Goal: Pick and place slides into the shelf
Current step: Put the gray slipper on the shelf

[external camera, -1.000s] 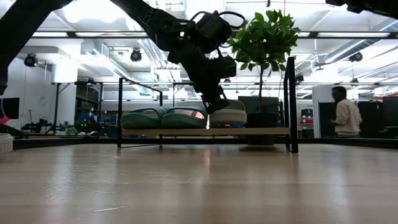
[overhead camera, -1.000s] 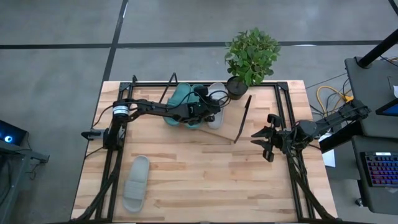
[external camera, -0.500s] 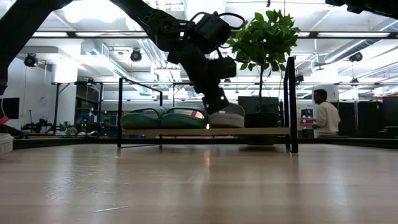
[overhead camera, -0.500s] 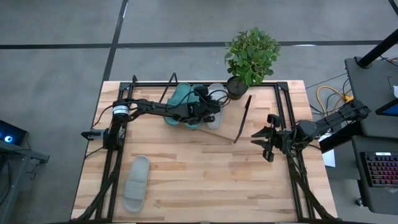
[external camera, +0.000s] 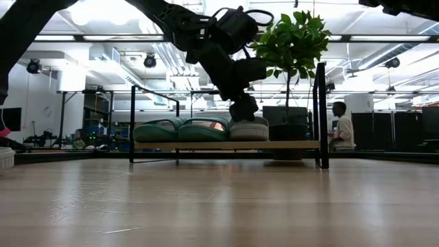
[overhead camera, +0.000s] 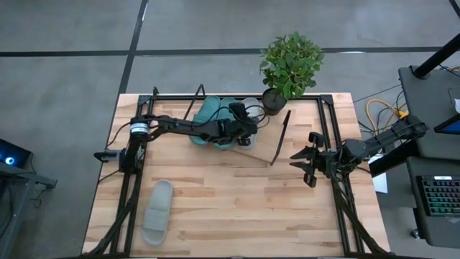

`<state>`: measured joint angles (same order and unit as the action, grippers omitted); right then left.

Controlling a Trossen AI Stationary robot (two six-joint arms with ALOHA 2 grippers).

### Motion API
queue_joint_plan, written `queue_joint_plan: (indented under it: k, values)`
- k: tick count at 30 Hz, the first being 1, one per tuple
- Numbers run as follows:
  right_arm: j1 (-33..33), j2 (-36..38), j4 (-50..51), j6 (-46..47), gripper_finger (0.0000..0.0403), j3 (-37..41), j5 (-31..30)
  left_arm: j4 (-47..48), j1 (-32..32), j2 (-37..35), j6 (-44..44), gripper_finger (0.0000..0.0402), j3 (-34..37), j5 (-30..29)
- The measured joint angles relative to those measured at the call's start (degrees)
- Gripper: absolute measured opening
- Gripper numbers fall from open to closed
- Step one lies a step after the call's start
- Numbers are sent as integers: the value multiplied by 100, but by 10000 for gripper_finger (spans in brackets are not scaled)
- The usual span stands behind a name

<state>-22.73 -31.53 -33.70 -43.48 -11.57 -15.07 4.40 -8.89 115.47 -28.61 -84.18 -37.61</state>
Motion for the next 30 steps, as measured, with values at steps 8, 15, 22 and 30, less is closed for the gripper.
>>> queue_joint_plan:
  k: [8,15,22,30]
  values:
    - [-2,-2,49,0,95,0,-2,1453,494,-626,1052,247,-140,-13]
    - [0,2,40,0,100,0,-4,2121,1311,-1564,1834,247,2,572]
    - [-1,-12,39,-2,90,-2,-10,3186,2207,-2256,3092,247,93,1309]
    - [-2,-10,37,0,84,-2,-9,4647,2982,-2512,4748,247,102,1334]
